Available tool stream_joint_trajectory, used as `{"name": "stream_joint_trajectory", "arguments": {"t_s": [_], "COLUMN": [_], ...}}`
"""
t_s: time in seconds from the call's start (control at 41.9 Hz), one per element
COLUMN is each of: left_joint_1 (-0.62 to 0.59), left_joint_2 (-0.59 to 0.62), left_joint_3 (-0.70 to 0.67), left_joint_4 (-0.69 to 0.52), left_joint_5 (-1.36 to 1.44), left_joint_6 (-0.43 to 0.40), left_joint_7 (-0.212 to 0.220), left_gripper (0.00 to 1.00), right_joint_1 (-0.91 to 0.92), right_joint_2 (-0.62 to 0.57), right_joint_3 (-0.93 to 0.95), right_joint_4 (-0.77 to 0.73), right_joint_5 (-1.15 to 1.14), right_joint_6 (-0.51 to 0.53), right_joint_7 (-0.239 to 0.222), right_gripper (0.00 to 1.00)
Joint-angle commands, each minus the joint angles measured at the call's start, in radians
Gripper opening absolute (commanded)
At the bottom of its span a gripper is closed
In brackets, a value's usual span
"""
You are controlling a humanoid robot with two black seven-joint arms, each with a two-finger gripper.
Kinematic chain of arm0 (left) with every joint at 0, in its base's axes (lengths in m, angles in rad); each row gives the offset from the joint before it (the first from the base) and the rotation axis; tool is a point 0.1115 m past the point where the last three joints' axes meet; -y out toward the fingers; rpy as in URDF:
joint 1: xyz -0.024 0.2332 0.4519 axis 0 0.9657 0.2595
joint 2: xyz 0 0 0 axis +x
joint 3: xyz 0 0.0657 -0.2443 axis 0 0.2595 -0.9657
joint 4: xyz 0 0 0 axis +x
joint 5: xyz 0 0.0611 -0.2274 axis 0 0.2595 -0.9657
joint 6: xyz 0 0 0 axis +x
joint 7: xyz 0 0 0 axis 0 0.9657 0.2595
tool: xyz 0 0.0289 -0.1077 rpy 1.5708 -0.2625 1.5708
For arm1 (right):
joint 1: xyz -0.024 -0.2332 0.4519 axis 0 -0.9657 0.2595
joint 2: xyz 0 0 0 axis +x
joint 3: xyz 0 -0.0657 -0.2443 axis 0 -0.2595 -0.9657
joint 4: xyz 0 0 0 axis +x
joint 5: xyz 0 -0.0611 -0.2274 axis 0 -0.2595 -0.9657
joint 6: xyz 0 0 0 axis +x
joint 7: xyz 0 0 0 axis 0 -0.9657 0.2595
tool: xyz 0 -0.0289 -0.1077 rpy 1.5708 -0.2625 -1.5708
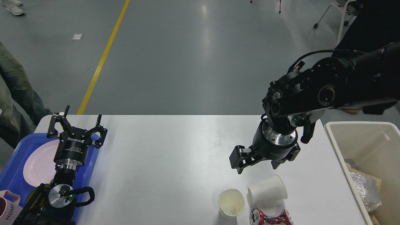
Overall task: Tidy desktop
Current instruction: 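Move the right gripper to the white paper cup nearest the robot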
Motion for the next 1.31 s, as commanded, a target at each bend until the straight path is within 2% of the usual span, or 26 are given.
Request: {"name": "stream_joint_trajectory", "arguments": {"t_s": [0.0,0.238,0.453,0.596,0.691,0.858,0.906,0.954,1.049,1.121,1.216,1.288], "left_joint_1": [0.000,0.001,0.001,0.001,0.000,0.000,0.001,0.001,0.000,0.001,0.000,0.001], "left_joint_2": [0.000,0.000,0.000,0.000,0.000,0.000,0.000,0.000,0.000,0.000,0.000,0.000], "left_joint_3": [0.000,0.000,0.000,0.000,0.000,0.000,0.000,0.000,0.000,0.000,0.000,0.000], "left_joint_4": [0.000,0.000,0.000,0.000,0.000,0.000,0.000,0.000,0.000,0.000,0.000,0.000], "left_joint_5": [0.000,0.000,0.000,0.000,0.000,0.000,0.000,0.000,0.000,0.000,0.000,0.000], "left_joint_6": [0.000,0.000,0.000,0.000,0.000,0.000,0.000,0.000,0.000,0.000,0.000,0.000], "left_joint_7": [0.000,0.000,0.000,0.000,0.000,0.000,0.000,0.000,0.000,0.000,0.000,0.000], "left_gripper": [0.97,0.97,0.97,0.97,0.97,0.97,0.97,0.97,0.97,0.97,0.97,0.97], "right_joint_1": [-0.102,-0.257,-0.408,-0.452,-0.487,-0.527,-0.527,-0.529,-0.529,-0.529,-0.533,-0.535], "right_joint_2": [0.041,0.122,0.179,0.196,0.203,0.217,0.217,0.219,0.219,0.217,0.216,0.216], "right_joint_3": [0.062,0.084,0.051,0.038,0.031,0.028,0.028,0.030,0.028,0.028,0.028,0.028], "right_joint_4": [-0.003,-0.058,-0.169,-0.204,-0.236,-0.272,-0.272,-0.272,-0.272,-0.270,-0.267,-0.267], "right_joint_5": [-0.040,-0.083,-0.086,-0.089,-0.088,-0.089,-0.089,-0.088,-0.088,-0.086,-0.083,-0.073], "right_joint_6": [-0.063,-0.203,-0.274,-0.280,-0.280,-0.280,-0.280,-0.280,-0.278,-0.278,-0.280,-0.280], "right_joint_7": [-0.018,-0.076,-0.086,-0.086,-0.086,-0.086,-0.086,-0.086,-0.086,-0.086,-0.086,-0.086], "right_gripper": [0.97,0.95,0.95,0.95,0.90,0.88,0.82,0.64,0.40,0.27,0.00,0.00]}}
